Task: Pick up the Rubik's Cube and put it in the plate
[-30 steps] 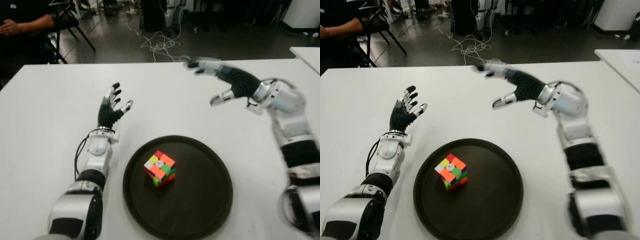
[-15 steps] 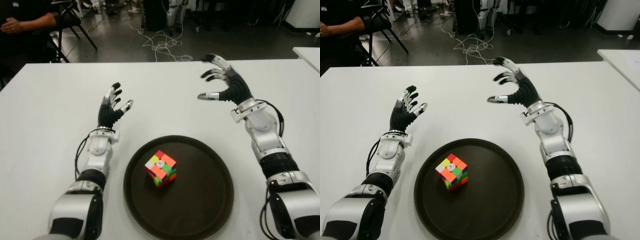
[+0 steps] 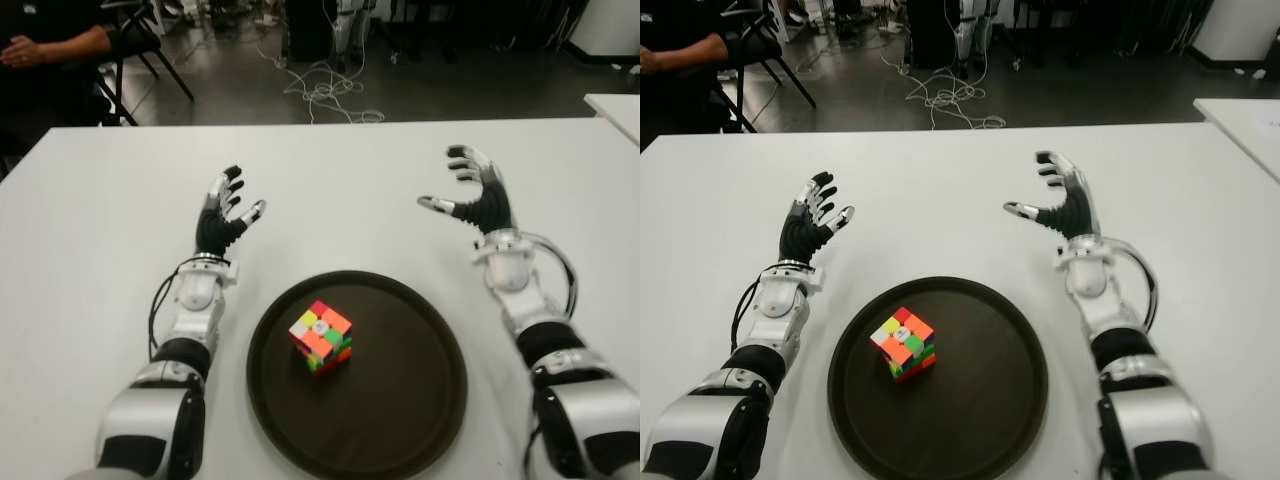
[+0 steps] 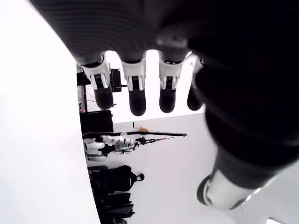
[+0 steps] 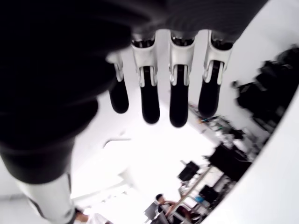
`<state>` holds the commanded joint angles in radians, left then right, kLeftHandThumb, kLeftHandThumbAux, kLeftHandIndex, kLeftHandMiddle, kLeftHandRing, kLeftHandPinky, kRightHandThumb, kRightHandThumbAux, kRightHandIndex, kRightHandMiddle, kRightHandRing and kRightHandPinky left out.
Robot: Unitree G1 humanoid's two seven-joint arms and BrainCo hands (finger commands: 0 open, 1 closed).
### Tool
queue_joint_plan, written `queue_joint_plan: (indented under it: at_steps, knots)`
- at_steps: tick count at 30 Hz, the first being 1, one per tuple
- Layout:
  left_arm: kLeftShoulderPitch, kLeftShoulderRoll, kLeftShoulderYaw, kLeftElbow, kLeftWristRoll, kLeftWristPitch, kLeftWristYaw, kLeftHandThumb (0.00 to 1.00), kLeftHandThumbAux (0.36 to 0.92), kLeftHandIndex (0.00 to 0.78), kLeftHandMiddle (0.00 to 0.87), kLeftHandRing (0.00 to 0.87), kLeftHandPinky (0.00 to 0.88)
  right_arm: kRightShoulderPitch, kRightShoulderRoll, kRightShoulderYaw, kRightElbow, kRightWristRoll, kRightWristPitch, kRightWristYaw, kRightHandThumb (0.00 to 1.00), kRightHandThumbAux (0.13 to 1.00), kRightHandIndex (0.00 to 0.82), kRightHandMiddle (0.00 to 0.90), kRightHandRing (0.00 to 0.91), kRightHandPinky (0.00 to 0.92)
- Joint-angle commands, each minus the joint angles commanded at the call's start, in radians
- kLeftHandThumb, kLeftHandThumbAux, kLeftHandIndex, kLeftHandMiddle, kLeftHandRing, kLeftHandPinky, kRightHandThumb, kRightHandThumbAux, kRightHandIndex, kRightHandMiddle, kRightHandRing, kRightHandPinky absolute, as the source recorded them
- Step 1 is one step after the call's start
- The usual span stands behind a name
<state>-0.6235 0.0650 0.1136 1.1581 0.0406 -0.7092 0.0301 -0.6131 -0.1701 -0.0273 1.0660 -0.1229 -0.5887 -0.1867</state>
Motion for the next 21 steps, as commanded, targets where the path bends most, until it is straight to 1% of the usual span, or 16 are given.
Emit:
queue_joint_plan:
  at_steps: [1,3,6,9,11,13,17,18,21]
  knots:
    - [0.0,0.001,-0.002,0.001,0.003,-0.003,0.001,0.012,0.774,0.071,0.116,0.078,0.051,0.004,0.007,-0.01,0.0,0.018,0.014,0.014,0.0,0.79,0.158,0.252,0.26,0.282]
    - [0.0,0.002,-0.005,0.001,0.007,-0.007,0.001,0.006,0.777,0.066,0.111,0.075,0.048,0.016,0.019,-0.019,-0.008,0.036,0.035,0.025,0.0,0.796,0.134,0.226,0.226,0.222]
    - [0.001,0.002,-0.006,0.001,0.009,-0.01,-0.003,0.001,0.775,0.065,0.109,0.073,0.047,0.028,0.033,-0.013,-0.038,0.031,0.058,0.014,0.0,0.796,0.114,0.203,0.194,0.159]
    - [0.003,0.002,-0.006,0.002,0.009,-0.011,-0.005,0.0,0.767,0.068,0.11,0.073,0.045,0.039,0.047,-0.002,-0.088,0.012,0.08,-0.006,0.0,0.79,0.094,0.177,0.165,0.126]
    - [0.002,0.003,-0.005,0.003,0.007,-0.01,-0.007,0.0,0.764,0.071,0.112,0.073,0.044,0.044,0.045,0.003,-0.106,0.0,0.083,-0.015,0.0,0.787,0.086,0.165,0.153,0.115]
    - [0.001,0.002,-0.002,0.004,0.003,-0.008,-0.01,0.0,0.761,0.074,0.114,0.072,0.043,0.047,0.036,0.01,-0.109,-0.021,0.071,-0.034,0.0,0.783,0.082,0.152,0.142,0.109]
    - [0.001,0.002,0.0,0.006,0.0,-0.007,-0.012,0.0,0.76,0.076,0.114,0.072,0.042,0.051,0.033,0.013,-0.113,-0.038,0.067,-0.051,0.0,0.779,0.08,0.145,0.135,0.106]
    - [0.002,0.001,0.001,0.005,-0.002,-0.006,-0.015,0.0,0.759,0.076,0.114,0.072,0.042,0.047,0.027,0.017,-0.104,-0.05,0.061,-0.064,0.0,0.779,0.082,0.146,0.135,0.107]
    - [0.003,0.001,0.001,0.003,-0.002,-0.004,-0.019,0.0,0.756,0.069,0.108,0.068,0.043,0.04,0.016,0.024,-0.076,-0.071,0.05,-0.092,0.0,0.783,0.091,0.156,0.153,0.143]
